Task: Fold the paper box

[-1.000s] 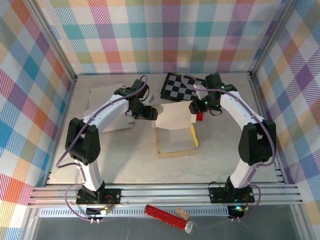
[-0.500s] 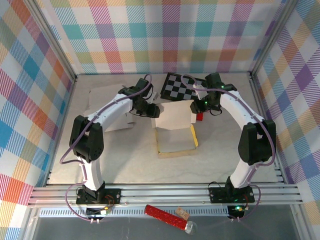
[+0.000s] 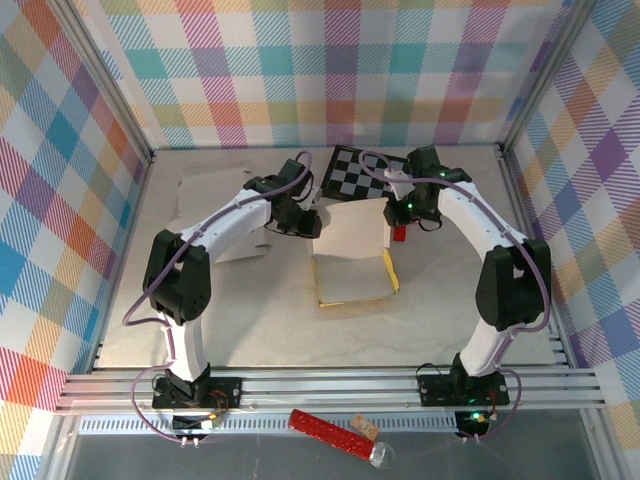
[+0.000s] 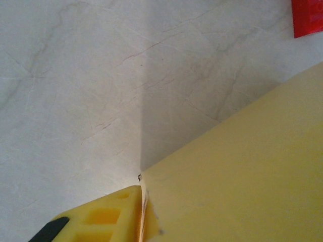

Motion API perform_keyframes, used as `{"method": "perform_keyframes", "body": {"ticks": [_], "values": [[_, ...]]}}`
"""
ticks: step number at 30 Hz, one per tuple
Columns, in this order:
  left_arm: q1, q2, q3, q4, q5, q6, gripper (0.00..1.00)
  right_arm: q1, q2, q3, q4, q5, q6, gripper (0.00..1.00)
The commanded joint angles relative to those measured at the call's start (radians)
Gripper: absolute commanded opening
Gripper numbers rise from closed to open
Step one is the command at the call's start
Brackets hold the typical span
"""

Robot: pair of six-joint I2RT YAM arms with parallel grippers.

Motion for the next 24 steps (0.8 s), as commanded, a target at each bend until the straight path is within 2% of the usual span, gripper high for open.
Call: {"method": "perform_keyframes", "body": {"ticks": [1, 8, 13, 16, 18, 19, 24], "values": [[-0.005, -0.030, 0.023, -0.007, -0.053, 0.002, 0.24, 0.016, -0.011, 0.023, -0.023, 0.029, -0.005, 0.06], [-0.006, -0.029, 0.037, -0.024, -0.059, 0.005, 0.14, 0.025, -0.016, 0.017, -0.020, 0.049, -0.001, 0.00], [-0.006, -0.029, 0.046, -0.029, -0.079, 0.003, 0.10, 0.031, -0.025, 0.008, -0.002, 0.066, 0.021, 0.00], [-0.006, -0.029, 0.058, -0.040, -0.095, 0.003, 0.10, 0.038, -0.029, 0.004, 0.008, 0.082, 0.035, 0.00], [-0.006, -0.031, 0.062, -0.047, -0.106, 0.002, 0.18, 0.044, -0.033, 0.005, 0.012, 0.092, 0.045, 0.00], [-0.006, -0.034, 0.061, -0.047, -0.109, 0.002, 0.19, 0.045, -0.036, 0.002, 0.017, 0.094, 0.047, 0.00], [-0.006, -0.033, 0.055, -0.051, -0.105, 0.002, 0.12, 0.054, -0.038, -0.003, 0.030, 0.115, 0.058, 0.00]]}}
